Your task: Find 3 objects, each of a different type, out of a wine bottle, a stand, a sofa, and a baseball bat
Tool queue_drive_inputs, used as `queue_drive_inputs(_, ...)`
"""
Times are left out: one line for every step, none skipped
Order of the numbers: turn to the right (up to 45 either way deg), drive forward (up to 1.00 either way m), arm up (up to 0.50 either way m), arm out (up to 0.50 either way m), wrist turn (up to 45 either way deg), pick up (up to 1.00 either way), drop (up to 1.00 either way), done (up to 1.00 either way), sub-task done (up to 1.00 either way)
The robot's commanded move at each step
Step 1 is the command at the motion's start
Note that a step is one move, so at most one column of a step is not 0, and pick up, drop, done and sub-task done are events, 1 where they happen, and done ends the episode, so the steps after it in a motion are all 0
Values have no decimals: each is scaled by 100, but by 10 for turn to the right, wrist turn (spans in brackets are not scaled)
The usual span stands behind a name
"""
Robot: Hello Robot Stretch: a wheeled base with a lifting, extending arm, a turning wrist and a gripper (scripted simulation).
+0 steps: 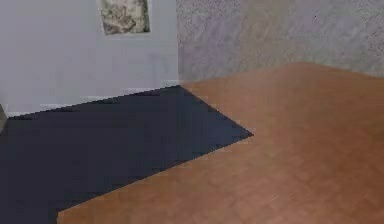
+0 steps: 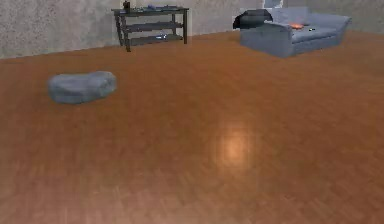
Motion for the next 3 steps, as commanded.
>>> queue_drive_inputs(-420,0,0,0,0,0,0,0,0)
queue_drive_inputs(0,100,0,0,0,0,0,0,0)
queue_drive_inputs(0,100,0,0,0,0,0,0,0)
